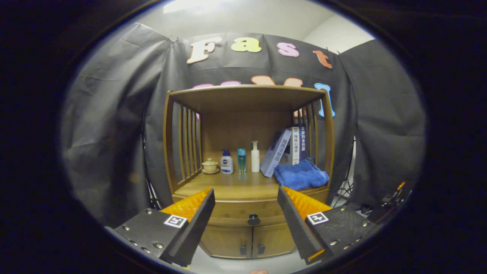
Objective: Pull open the drawer, take out the items inside it, and place them on the countertop above the cabinet.
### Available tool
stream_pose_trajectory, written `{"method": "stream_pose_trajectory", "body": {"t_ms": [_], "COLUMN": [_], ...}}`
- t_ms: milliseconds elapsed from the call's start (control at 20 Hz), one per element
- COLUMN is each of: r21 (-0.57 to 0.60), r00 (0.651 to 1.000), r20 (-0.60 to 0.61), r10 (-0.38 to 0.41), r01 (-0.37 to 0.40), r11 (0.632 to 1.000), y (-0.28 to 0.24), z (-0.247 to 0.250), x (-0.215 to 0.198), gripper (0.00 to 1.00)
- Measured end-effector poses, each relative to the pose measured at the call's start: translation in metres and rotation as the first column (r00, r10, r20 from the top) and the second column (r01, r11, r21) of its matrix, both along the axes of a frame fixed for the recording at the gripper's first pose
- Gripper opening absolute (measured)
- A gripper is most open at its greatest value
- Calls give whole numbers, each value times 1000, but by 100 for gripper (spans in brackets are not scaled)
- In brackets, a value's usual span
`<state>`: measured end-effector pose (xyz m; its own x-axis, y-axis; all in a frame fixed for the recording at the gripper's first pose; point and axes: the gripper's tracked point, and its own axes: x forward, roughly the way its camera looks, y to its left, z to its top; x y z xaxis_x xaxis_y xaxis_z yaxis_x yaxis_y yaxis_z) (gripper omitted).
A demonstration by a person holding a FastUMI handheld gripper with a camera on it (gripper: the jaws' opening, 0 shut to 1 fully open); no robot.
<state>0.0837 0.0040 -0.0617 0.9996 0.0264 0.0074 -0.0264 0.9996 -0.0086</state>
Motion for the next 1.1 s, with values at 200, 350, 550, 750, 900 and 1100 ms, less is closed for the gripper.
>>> {"method": "stream_pose_trajectory", "body": {"t_ms": [200,350,550,750,900,1100], "r21": [12,35,57,153,102,92], "r00": [998,992,983,975,972,972], "r20": [-57,-117,-176,-222,-234,-229], "r10": [-19,-51,-57,-6,-14,-46], "r01": [20,56,68,41,39,68], "r11": [1000,998,996,987,994,993], "y": [-13,-28,-39,-25,-18,-26], "z": [-51,-94,-148,-179,-198,-198], "x": [50,86,121,137,150,168], "gripper": [99,99,99,99,98,57]}}
